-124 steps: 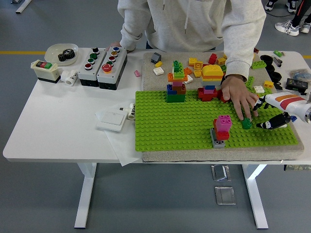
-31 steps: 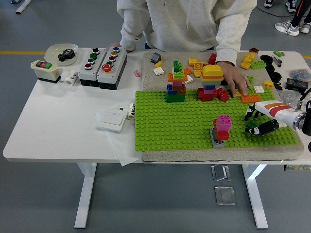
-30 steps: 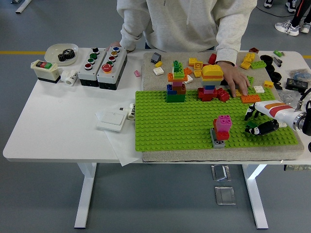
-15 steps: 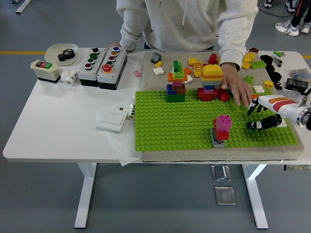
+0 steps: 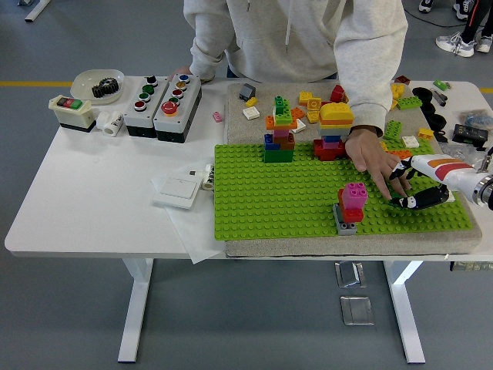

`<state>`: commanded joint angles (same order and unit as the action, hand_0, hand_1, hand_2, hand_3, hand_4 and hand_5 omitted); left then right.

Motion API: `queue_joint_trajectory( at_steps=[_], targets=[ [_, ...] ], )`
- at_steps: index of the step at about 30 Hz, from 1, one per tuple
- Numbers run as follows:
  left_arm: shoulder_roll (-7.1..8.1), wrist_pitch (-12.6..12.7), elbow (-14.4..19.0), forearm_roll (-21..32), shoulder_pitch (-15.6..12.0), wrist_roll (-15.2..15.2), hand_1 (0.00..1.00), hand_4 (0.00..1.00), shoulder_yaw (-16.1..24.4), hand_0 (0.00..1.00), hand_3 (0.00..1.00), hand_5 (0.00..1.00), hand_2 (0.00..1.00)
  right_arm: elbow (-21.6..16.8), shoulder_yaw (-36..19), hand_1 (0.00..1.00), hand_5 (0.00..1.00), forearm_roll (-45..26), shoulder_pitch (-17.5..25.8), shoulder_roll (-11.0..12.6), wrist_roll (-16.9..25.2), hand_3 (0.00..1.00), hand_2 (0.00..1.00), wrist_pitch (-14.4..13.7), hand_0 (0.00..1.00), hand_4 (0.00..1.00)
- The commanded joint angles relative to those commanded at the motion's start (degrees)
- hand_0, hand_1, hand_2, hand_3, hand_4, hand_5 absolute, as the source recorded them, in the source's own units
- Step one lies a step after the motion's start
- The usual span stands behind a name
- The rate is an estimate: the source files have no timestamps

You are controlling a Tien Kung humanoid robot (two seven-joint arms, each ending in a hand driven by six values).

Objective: Pick up the brick,pile it on top of brick,press brick,pick up the brick,pile it on top of brick,press brick

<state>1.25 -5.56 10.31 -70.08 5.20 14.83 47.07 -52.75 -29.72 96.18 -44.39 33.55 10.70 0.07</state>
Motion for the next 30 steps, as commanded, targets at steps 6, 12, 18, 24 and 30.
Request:
queue_joint_trajectory(
  at_steps=[6, 12, 18, 24, 30],
  targets=[
    [-0.60, -0.21, 0.00, -1.87, -1.12, -0.18, 0.723, 0.523, 1.32, 0.793, 0.533, 0.508, 0.599, -0.77, 1.02, 0.693, 0.385, 0.11, -1.07, -0.55, -0.95, 0.741, 0.748, 0.93, 0.719, 0.862],
    [-1.20, -0.20, 0.00, -2.47, -1.56, -0.72, 0.720, 0.523, 1.43, 0.791, 0.533, 0.508, 0.598, -1.37, 1.16, 0.695, 0.379, 0.06, -2.23, 0.01, -1.51, 0.750, 0.751, 1.44, 0.722, 0.864],
    [-1.25, -0.10, 0.00, -2.65, -1.43, -1.15, 0.718, 0.523, 1.09, 0.788, 0.533, 0.508, 0.598, -3.66, 0.99, 0.697, 0.370, 0.28, -2.91, 1.49, -2.04, 0.759, 0.750, 2.20, 0.722, 0.871],
    [-1.25, 0.09, 0.00, -3.39, -1.31, -1.27, 0.713, 0.523, 1.53, 0.789, 0.534, 0.508, 0.598, -6.23, 1.06, 0.693, 0.372, 1.04, -2.96, 2.87, -2.88, 0.746, 0.746, 3.68, 0.719, 0.884],
    [-1.25, 0.19, 0.00, -3.61, -1.19, -1.17, 0.714, 0.524, 1.49, 0.788, 0.533, 0.508, 0.600, -6.66, 0.79, 0.690, 0.387, 1.24, -2.73, 3.35, -3.01, 0.739, 0.743, 3.97, 0.718, 0.897]
  ],
)
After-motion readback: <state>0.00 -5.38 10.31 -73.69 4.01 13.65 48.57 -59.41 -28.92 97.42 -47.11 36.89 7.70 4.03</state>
